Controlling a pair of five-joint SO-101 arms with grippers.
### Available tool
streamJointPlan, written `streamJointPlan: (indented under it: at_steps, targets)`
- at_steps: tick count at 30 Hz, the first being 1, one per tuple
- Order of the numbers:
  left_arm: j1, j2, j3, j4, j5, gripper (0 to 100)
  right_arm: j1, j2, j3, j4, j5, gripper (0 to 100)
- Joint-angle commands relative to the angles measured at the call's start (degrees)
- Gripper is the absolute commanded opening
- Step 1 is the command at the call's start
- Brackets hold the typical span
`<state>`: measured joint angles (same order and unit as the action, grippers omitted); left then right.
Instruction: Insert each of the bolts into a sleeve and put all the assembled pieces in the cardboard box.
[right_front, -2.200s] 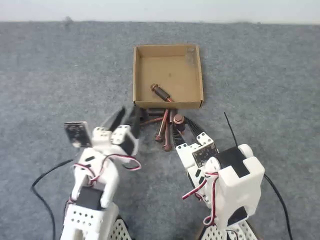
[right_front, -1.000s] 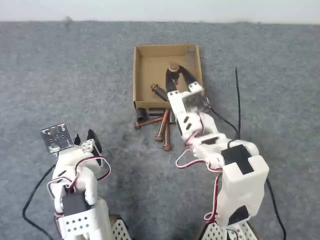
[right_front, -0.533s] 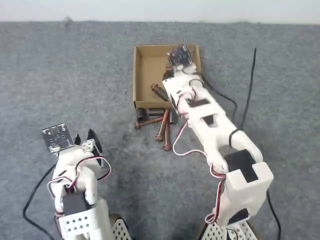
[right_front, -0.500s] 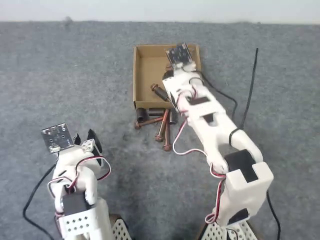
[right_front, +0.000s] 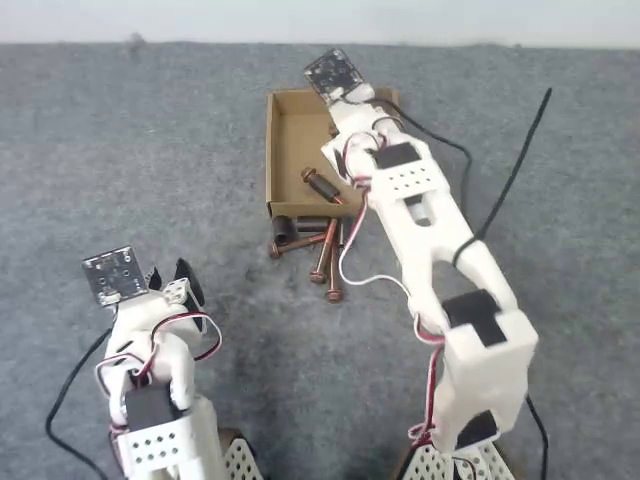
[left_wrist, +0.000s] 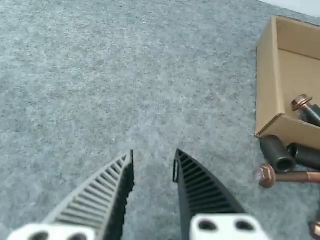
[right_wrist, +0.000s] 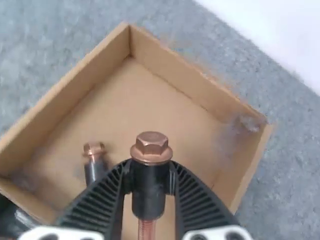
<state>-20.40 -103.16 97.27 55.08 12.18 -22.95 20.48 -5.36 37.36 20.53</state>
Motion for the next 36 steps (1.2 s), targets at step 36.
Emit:
streamJointPlan:
  at_steps: [36]
  targets:
    - [-0.53,-0.53,-0.75,-2.2,-0.53,13,-3.65,15.34,-22.59,18.24,1.67,13.4]
